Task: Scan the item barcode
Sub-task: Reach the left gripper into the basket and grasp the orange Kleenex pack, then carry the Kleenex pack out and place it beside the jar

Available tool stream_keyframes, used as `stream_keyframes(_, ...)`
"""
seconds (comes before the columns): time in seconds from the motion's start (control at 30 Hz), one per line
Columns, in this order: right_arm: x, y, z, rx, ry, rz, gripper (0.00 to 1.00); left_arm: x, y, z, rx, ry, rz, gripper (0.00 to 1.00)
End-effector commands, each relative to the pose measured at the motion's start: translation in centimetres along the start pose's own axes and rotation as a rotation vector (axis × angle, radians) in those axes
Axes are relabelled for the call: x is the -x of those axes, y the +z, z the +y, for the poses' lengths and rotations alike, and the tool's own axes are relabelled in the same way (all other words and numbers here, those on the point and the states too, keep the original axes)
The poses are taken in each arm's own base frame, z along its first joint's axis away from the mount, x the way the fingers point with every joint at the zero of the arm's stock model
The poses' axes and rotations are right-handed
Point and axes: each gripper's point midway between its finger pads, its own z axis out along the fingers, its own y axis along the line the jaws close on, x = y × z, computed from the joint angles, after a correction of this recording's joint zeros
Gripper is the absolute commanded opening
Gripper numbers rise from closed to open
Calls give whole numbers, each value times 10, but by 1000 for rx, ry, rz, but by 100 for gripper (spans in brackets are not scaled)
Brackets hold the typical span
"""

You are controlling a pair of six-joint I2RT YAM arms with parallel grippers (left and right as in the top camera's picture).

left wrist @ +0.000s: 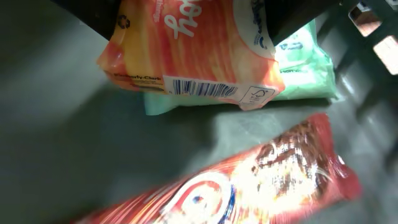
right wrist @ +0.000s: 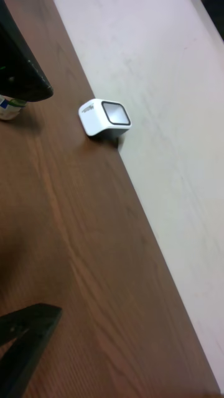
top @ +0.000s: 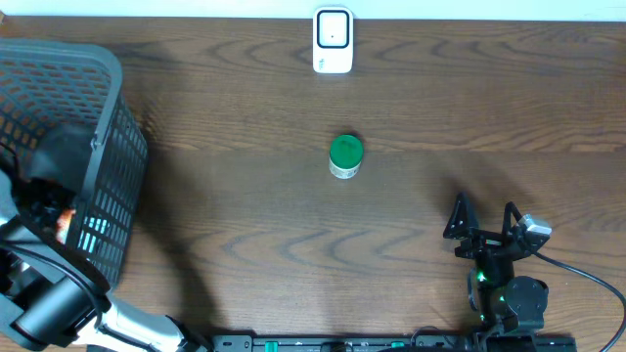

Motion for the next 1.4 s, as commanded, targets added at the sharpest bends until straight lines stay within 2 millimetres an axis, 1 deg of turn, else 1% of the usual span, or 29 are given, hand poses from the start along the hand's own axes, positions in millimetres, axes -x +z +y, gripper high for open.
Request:
stream_keyframes(0.0,-1,0,-1,-7,1,-1,99,19,-41,-18,-105,19,-75,63)
stream_keyframes(0.1,-1,0,-1,-7,1,-1,99,25,-78,-32,-198,26,-123,63)
stream_keyframes(0.17,0,0,-1,-7,1,-1,99,24,-107,-43,-286,36,-147,63)
stream_keyframes(0.27,-1,0,-1,-7,1,-1,99,13,-149,-62,-441,67,-174,63)
stream_keyframes(0.37,-1,0,-1,-7,1,-1,99,-4,-187,-75,-558,117,-225,63)
stream_keyframes(0.47,-1,0,-1,-7,1,-1,99,-27,-221,-83,-612,182,-299,63)
stream_keyframes(0.5,-1,0,-1,-7,1,-1,99,-38,-233,-87,-633,214,-325,63)
stream_keyframes(0.57,0,0,-1,-7,1,-1,99,-57,-250,-96,-668,273,-357,63)
stream_keyframes(0.63,0,0,-1,-7,1,-1,99,-85,-268,-111,-714,361,-381,63)
stream_keyframes(0.67,-1,0,-1,-7,1,-1,99,-98,-274,-118,-732,404,-383,63)
stream_keyframes(0.73,0,0,-1,-7,1,-1,99,-131,-281,-136,-760,511,-372,63)
stream_keyframes(0.8,0,0,-1,-7,1,-1,99,-155,-279,-150,-750,587,-365,63)
stream_keyframes(0.83,0,0,-1,-7,1,-1,99,-167,-276,-158,-728,618,-362,63)
stream_keyframes(0.9,0,0,-1,-7,1,-1,99,-187,-266,-170,-686,656,-353,63)
stream_keyframes(1.03,0,0,-1,-7,1,-1,99,-232,-238,-189,-601,777,-319,63)
stream_keyframes(1.13,0,0,-1,-7,1,-1,99,-268,-205,-196,-521,886,-276,63)
stream_keyframes(1.17,-1,0,-1,-7,0,-1,99,-276,-197,-198,-504,903,-268,63)
stream_keyframes(1.23,0,0,-1,-7,1,-1,99,-296,-172,-204,-467,965,-250,63)
stream_keyframes(1.27,0,0,-1,-7,1,-1,99,-310,-155,-208,-452,1000,-235,63)
stream_keyframes(1.3,-1,0,-1,-7,0,-1,99,-317,-145,-210,-447,1018,-226,63)
stream_keyframes(1.37,0,0,-1,-7,1,-1,99,-335,-113,-217,-428,1037,-197,63)
